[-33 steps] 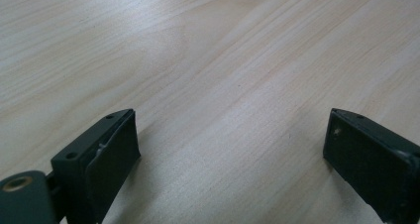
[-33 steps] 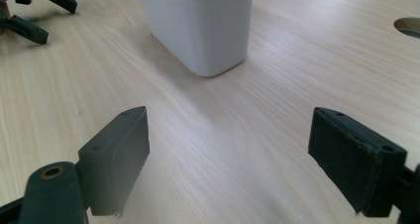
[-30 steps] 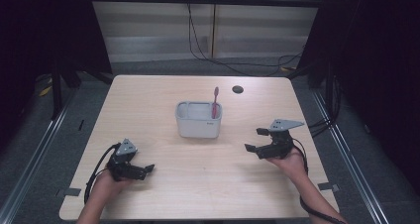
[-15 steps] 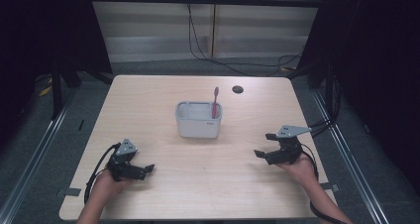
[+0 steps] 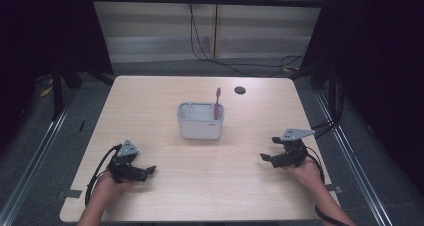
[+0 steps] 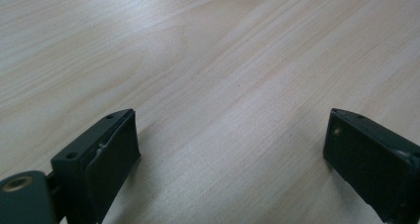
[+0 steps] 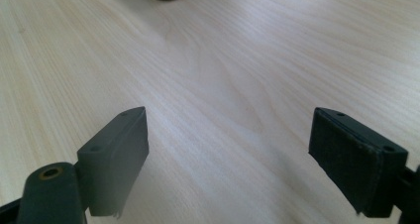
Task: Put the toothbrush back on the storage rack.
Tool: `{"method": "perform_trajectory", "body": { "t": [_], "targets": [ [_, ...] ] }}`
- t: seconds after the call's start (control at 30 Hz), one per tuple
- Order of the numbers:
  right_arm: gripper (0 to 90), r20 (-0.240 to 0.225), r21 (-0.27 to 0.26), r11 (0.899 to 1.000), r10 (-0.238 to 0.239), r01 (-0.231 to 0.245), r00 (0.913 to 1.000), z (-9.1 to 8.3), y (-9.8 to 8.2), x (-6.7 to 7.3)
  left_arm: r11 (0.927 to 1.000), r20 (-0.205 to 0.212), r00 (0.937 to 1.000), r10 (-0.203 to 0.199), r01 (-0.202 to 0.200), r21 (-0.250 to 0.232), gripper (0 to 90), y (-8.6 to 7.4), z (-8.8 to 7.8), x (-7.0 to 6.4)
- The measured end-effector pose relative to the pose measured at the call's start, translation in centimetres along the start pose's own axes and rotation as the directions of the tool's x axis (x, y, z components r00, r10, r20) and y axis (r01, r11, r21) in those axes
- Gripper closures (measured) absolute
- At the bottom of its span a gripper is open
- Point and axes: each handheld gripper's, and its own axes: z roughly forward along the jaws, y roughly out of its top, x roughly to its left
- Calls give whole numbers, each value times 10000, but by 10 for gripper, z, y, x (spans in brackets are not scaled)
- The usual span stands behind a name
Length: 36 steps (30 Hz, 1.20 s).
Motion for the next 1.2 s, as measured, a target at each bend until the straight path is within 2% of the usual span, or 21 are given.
{"method": "perform_trajectory", "body": {
  "t": [0.73, 1.2],
  "targets": [
    [155, 168, 969, 9947, -361, 343, 9992, 6, -10, -1, 10000, -1, 10000, 5, -5, 18, 66, 0, 0, 0],
    [149, 208, 869, 9957, -353, 334, 9992, 7, -12, 0, 10000, -2, 10000, -1, 1, 14, 66, 0, 0, 0]
  ]
}}
